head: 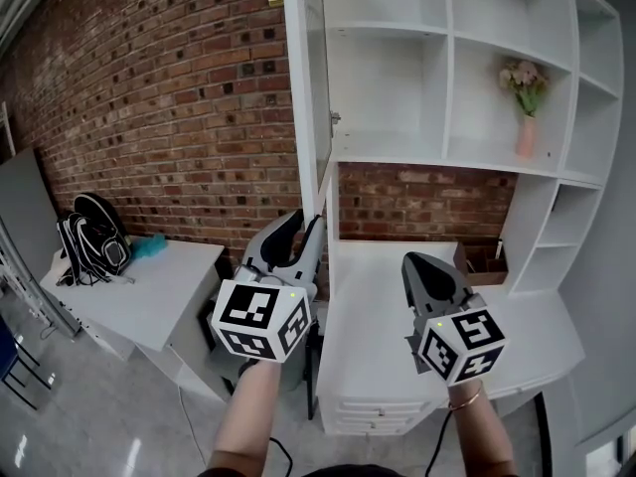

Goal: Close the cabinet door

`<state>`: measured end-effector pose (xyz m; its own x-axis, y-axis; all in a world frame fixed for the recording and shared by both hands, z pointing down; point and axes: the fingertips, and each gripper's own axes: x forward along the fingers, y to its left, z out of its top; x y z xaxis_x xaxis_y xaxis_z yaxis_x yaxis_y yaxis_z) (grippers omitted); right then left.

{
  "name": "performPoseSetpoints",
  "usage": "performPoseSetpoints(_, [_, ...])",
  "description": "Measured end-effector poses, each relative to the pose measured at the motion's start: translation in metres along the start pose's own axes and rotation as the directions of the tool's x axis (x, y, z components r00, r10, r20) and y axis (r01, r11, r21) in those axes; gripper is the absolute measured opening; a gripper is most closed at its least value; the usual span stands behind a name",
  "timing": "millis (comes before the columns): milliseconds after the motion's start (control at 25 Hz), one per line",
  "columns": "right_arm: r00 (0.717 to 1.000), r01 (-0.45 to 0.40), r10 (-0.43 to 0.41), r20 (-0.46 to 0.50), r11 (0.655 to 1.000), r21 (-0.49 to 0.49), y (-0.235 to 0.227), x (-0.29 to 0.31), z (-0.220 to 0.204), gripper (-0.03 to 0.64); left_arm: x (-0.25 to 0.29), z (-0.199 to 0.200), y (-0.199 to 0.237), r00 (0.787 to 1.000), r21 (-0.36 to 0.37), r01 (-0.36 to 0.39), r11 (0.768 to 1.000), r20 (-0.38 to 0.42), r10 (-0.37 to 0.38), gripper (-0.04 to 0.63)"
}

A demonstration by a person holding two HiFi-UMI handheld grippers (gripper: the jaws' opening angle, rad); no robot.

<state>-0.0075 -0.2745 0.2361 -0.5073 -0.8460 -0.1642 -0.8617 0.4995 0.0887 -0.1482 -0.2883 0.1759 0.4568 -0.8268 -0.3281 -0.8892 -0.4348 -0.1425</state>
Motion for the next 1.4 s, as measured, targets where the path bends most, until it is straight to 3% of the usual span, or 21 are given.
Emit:
performPoseSetpoints(720, [0.993,0.117,-0.117,-0.034,0.993,0.004,-0.05,-0.045,-0.012,0.001,0.038,-0.004,-0.065,0.997,0.018,0.072,0.997,-0.006,-0.072,0.089])
performPoseSetpoints(1400, [0.978,0.191,-0.19,-0.082,0.982,0.008,-0.095,-0.065,-0.03,0.001,0.113,-0.023,-0.129,0.993,0.032,0.103,0.994,-0.057,-0.101,0.091])
